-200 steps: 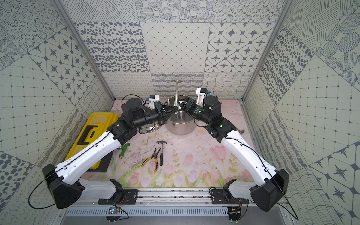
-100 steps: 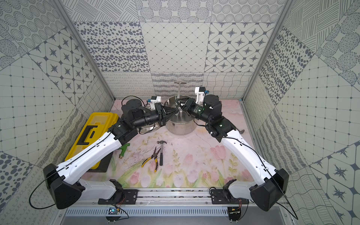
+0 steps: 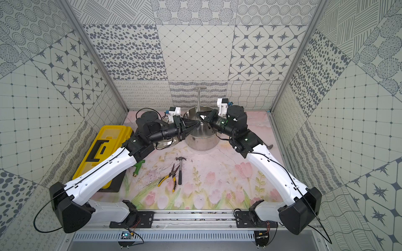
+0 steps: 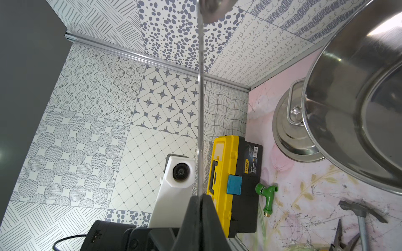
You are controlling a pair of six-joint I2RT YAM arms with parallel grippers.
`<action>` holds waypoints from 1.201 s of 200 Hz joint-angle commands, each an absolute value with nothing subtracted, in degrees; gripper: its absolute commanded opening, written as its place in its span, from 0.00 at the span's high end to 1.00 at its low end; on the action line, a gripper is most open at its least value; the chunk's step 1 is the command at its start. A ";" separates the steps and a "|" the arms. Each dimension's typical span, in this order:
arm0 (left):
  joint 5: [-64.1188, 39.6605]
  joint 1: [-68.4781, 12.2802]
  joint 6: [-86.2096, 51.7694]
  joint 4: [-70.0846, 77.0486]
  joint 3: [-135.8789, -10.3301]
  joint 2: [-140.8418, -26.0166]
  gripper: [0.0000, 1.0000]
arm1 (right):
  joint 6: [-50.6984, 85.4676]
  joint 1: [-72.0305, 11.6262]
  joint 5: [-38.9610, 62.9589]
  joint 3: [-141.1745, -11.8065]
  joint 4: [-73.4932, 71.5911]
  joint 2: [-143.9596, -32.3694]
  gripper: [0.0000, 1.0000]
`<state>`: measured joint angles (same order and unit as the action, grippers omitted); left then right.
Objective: Stir the soup with a spoon
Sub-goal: Pick up the spoon from the center of the board, then stir the soup in the pan with a stick.
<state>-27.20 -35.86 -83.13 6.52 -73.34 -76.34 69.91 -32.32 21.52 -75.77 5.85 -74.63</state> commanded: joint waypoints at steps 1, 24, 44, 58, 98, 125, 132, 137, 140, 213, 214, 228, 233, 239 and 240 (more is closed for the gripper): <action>-24.88 -35.73 -82.95 4.91 -74.09 -74.35 0.12 | 74.00 -30.91 23.97 -75.88 2.74 -75.19 1.00; -15.65 -35.33 -77.58 -4.58 -75.06 -68.68 0.00 | 81.05 -27.93 24.92 -76.49 7.03 -75.36 1.00; -5.59 -35.11 -71.09 -13.01 -77.70 -64.04 0.01 | 87.05 -26.22 25.93 -77.61 13.55 -76.47 1.00; -1.04 -34.98 -66.77 -17.83 -81.28 -63.15 0.01 | 90.96 -26.21 27.04 -78.49 17.22 -78.01 1.00; 1.94 -34.78 -59.17 -22.99 -89.91 -66.08 0.00 | 95.75 -27.40 24.01 -81.88 21.63 -81.57 1.00; 2.30 -34.88 -59.33 -21.61 -90.18 -66.69 0.01 | 99.40 -27.71 23.21 -82.48 22.32 -84.87 1.00; 2.27 -34.73 -59.31 -21.30 -90.18 -66.79 0.01 | 99.24 -27.90 23.20 -83.03 22.77 -86.08 1.00; 2.23 -34.85 -59.30 -21.28 -90.27 -66.80 0.01 | 99.22 -27.97 23.33 -83.41 23.33 -87.01 1.00; 2.31 -34.84 -59.32 -21.31 -90.26 -66.84 0.00 | 99.35 -28.07 23.42 -83.60 23.63 -87.42 1.00; 3.33 -34.46 -59.32 -21.38 -89.09 -67.14 0.00 | 101.14 -30.99 23.96 -89.01 22.02 -99.08 1.00; 3.29 -34.41 -59.32 -21.41 -89.06 -67.19 0.00 | 101.15 -30.96 23.98 -89.15 21.94 -99.24 1.00; 2.91 -34.21 -59.41 -21.29 -88.95 -67.45 0.00 | 100.66 -31.06 24.08 -90.78 21.52 -101.29 1.00; 2.66 -34.07 -59.42 -21.29 -88.96 -67.51 0.00 | 100.56 -31.08 24.09 -91.44 21.52 -101.99 1.00; 2.47 -33.95 -59.59 -21.28 -88.95 -67.67 0.01 | 100.42 -31.11 24.08 -92.06 21.51 -102.69 1.00; 2.38 -33.94 -59.63 -21.32 -88.95 -67.72 0.00 | 100.35 -31.11 24.04 -92.13 21.48 -102.81 1.00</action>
